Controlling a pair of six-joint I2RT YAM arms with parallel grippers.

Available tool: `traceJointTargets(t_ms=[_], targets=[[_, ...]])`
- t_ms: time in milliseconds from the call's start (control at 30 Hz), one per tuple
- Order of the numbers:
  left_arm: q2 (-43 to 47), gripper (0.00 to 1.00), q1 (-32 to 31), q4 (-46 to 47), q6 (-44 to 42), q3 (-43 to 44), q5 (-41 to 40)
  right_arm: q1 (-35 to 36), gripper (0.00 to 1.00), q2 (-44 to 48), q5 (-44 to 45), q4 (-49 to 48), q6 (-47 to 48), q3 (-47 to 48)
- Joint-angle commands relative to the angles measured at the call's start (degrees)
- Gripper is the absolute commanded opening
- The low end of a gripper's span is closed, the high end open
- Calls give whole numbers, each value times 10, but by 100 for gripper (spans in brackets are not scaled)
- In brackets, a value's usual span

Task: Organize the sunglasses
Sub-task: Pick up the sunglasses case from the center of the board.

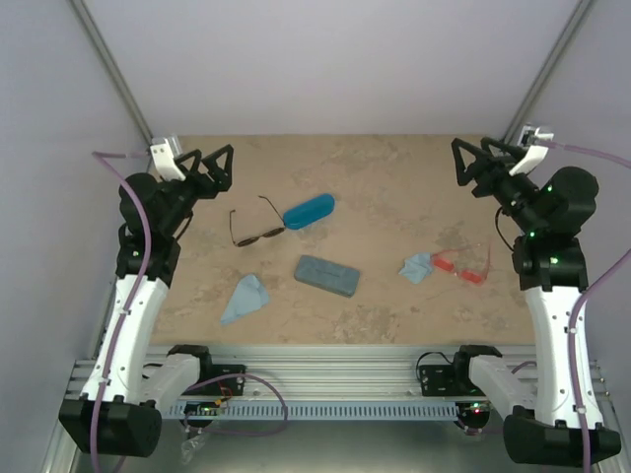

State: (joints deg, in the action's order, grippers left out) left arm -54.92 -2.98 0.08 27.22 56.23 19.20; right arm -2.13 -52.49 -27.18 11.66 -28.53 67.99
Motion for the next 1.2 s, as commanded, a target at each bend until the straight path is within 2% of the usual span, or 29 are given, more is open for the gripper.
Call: traceJointTargets(t_ms=[0,167,300,433,567,733,1000,1167], targets=[[16,100,3,25,-1,-15,1,-4,82,-16,-80,-21,-29,-19],[14,100,3,35,18,-36,4,-1,81,-55,-158,9,-28,-29],[15,99,3,47,39,-65,-8,26,86,-58,-157,-5,-3,-82],[10,100,3,64,61,-94,0,107,89,-66,-95,-13,-5,-132],[-4,99,3,146,102,-142,98,212,90,-114,-11,27,38,-147],[-26,100,2,252,182,-190,166,303,89,-193,73,79,79,-157],[-33,100,0,246,187,-197,159,447,94,-319,181,118,127,-119],[-35,99,-4,237,176,-193,154,496,98,-370,237,150,168,-95]])
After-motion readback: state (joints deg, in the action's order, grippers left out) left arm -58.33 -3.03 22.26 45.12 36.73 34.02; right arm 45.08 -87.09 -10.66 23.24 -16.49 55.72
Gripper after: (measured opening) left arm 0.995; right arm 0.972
